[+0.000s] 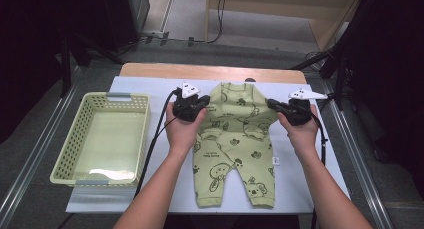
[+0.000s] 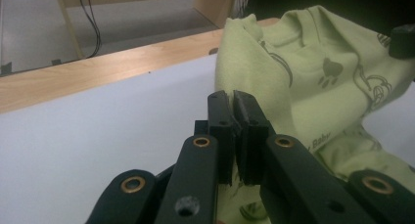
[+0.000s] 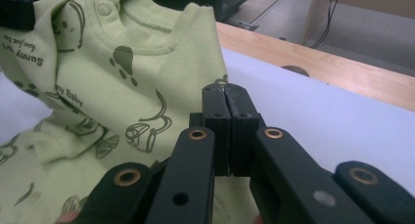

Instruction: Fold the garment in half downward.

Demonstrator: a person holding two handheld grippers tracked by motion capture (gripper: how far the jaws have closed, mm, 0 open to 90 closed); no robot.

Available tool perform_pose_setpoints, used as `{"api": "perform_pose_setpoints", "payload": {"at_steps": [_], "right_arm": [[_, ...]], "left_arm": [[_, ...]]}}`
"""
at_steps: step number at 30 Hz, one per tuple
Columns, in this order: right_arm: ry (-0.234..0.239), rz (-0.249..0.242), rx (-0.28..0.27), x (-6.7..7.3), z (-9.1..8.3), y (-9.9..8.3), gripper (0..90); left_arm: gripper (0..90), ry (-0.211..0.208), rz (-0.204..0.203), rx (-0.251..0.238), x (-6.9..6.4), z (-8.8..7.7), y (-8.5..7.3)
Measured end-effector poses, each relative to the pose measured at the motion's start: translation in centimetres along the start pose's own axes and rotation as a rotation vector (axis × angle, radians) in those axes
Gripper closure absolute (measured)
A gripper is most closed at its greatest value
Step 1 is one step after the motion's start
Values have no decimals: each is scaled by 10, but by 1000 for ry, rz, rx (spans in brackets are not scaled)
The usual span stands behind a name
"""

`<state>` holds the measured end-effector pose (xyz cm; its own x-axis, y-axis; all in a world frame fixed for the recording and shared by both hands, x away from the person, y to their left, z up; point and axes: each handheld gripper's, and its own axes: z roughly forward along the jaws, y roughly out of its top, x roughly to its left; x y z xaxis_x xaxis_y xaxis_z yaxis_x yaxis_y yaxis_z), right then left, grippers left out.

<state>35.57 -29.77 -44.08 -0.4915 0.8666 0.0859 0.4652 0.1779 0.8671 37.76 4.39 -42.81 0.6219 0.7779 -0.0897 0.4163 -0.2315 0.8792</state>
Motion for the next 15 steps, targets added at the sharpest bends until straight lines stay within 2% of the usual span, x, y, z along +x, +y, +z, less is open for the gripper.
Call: {"api": "perform_pose_setpoints", "payload": {"at_steps": [2,10,15], "right_arm": [[5,-1,-5,4,-7,-5,873],[41,12,-26,24,-32,-31,873],[48,1,-17,36,-46,-48,872]], "left_arm": [[874,-3,11,2,-5,-6,-4],[873,-50,1,7,-21,-30,-29],[873,-68,32,15,-31,-45,-44]]}}
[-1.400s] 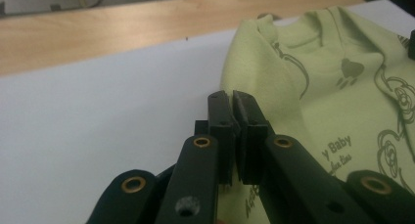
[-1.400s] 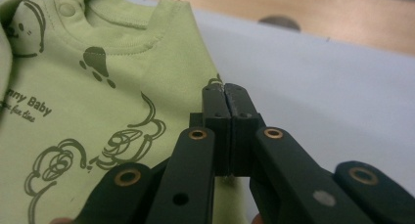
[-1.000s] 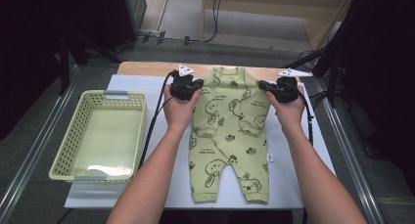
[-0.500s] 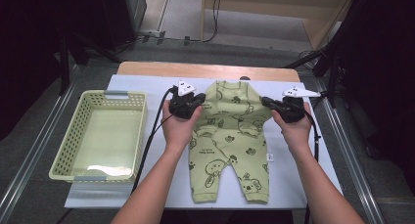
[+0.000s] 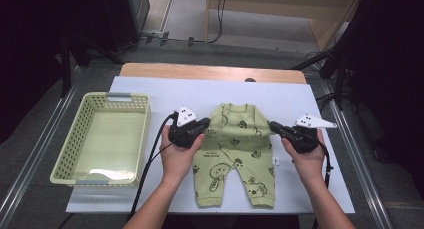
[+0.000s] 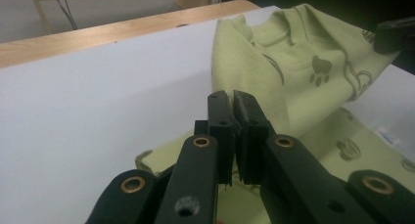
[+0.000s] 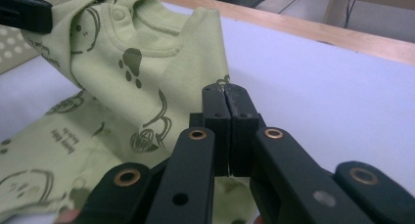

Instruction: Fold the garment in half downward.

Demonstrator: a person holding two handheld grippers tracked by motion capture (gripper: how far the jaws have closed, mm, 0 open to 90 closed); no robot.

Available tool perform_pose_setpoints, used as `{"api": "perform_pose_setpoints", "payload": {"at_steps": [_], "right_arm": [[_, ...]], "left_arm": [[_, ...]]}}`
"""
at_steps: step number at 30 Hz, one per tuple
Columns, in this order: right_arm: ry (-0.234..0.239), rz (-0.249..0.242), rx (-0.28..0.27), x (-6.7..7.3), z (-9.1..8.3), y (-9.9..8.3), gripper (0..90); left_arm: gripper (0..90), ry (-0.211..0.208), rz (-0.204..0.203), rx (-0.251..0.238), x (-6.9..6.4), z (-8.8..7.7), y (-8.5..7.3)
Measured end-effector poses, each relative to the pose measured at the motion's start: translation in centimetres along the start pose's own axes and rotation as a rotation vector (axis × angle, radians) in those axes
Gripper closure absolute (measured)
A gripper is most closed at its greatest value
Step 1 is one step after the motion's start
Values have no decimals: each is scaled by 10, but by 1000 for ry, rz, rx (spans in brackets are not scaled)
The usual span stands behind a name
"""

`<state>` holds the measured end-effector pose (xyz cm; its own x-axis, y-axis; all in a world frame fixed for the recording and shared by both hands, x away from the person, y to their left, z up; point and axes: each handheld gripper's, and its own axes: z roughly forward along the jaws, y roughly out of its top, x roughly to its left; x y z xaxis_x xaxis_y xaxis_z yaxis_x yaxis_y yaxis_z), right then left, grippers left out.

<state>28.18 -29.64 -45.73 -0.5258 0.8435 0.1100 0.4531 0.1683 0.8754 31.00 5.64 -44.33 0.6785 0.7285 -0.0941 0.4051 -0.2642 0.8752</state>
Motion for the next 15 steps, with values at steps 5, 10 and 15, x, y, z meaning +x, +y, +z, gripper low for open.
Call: {"api": "perform_pose_setpoints", "payload": {"at_steps": [5,10,15], "right_arm": [[12,-12,9,13,-10,-19,872],[28,0,31,22,-17,-36,872],[41,-4,56,29,-23,-49,872]], "left_arm": [[872,-40,3,18,-9,-12,-22],[872,-68,9,45,-18,-21,-42],[872,-105,11,81,-25,-27,-58]]}}
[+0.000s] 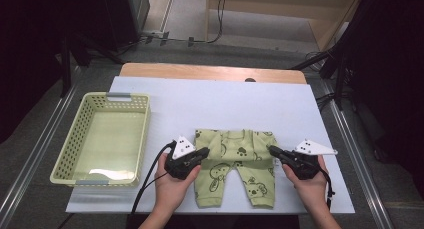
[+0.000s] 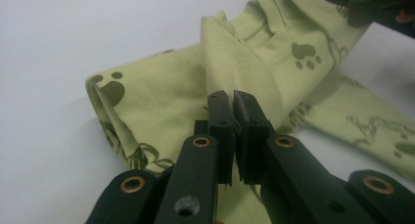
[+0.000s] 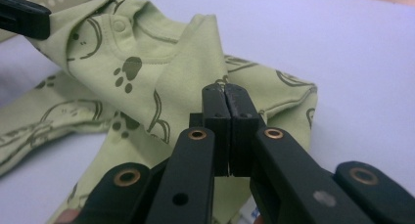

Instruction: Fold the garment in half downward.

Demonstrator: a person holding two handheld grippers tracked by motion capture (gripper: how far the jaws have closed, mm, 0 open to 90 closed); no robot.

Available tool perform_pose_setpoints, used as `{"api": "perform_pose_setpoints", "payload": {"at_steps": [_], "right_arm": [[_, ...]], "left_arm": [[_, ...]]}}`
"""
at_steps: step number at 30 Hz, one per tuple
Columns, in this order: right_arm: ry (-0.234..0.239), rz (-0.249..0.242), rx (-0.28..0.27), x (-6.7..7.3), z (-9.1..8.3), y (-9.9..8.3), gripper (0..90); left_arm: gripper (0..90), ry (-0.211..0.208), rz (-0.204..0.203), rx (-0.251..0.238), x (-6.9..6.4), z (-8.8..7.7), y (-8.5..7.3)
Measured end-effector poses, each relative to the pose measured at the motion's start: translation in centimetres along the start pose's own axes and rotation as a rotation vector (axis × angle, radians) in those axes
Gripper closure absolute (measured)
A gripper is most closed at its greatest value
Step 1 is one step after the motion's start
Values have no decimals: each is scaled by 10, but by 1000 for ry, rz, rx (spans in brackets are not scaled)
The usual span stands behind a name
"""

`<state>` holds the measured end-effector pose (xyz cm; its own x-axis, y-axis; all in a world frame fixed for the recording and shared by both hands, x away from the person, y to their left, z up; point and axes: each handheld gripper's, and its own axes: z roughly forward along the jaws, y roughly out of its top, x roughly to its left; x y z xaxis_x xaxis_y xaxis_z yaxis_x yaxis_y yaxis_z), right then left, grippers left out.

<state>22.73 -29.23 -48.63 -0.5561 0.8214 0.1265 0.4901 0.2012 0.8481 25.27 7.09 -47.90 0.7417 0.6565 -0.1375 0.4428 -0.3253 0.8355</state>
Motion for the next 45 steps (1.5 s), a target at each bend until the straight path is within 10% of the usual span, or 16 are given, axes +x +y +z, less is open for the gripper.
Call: {"api": "perform_pose_setpoints", "payload": {"at_steps": [13,19,24,32,45], "right_arm": [[32,7,112,8,4,-31,862],[45,8,59,9,0,-27,542],[37,19,46,9,-1,-25,359],[39,59,46,3,-3,-18,0],[-29,87,71,-30,16,6,56]], "left_arm": [[848,-20,7,97,-8,4,-20],[449,5,-19,11,-1,0,-1],[285,53,-54,-5,17,8,18],[369,117,-142,66,54,35,19],[571,95,-140,157,64,56,11]]}}
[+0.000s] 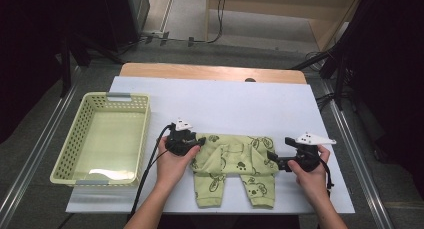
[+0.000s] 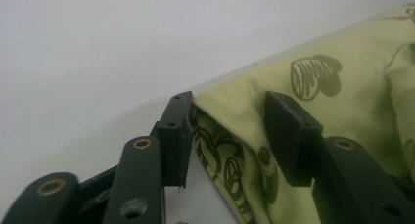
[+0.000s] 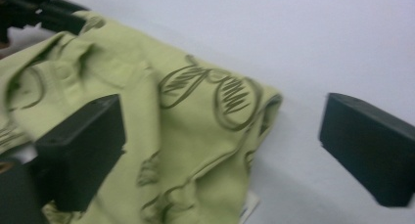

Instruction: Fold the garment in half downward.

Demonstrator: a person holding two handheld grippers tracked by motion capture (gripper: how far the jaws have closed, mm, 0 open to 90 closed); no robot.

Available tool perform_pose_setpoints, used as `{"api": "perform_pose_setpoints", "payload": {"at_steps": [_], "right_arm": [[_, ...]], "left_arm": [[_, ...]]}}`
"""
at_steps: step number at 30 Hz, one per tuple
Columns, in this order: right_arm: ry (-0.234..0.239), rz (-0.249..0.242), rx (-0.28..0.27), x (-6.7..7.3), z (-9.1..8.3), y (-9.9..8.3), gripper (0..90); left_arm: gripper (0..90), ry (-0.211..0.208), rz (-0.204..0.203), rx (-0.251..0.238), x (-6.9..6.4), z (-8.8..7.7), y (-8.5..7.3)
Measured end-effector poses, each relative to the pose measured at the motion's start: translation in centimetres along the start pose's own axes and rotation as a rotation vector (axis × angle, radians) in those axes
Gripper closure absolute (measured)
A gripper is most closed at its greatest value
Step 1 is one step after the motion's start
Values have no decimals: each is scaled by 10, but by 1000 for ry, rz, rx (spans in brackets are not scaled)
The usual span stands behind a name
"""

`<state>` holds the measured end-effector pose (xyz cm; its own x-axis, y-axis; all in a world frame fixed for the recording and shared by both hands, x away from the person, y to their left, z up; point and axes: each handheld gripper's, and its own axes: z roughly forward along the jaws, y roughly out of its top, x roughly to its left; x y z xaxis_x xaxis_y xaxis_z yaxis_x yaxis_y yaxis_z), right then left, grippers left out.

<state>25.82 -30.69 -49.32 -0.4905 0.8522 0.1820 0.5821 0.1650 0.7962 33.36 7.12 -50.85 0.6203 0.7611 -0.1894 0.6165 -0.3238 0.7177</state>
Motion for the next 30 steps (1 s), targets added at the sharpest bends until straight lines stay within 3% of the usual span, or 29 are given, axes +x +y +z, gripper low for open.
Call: {"api": "perform_pose_setpoints", "payload": {"at_steps": [5,8,12,15,19,20,22,30], "right_arm": [[-43,31,45,-14,19,10,168],[-36,32,74,-18,32,12,223],[-42,47,112,-21,47,9,303],[-55,25,138,-18,54,6,384],[-24,-15,148,-13,54,6,623],[6,-14,152,-13,53,6,684],[20,-10,155,-15,53,8,746],[3,-17,127,-24,56,24,771]], "left_arm": [[635,-5,9,17,-1,1,0],[675,-5,20,19,-1,2,0],[733,-11,29,21,-2,2,0],[768,-12,38,21,-2,1,-1],[796,6,54,14,-5,1,-1],[800,10,55,11,-5,0,0],[810,18,48,2,-6,-1,1],[831,74,55,-36,0,-6,25]]}}
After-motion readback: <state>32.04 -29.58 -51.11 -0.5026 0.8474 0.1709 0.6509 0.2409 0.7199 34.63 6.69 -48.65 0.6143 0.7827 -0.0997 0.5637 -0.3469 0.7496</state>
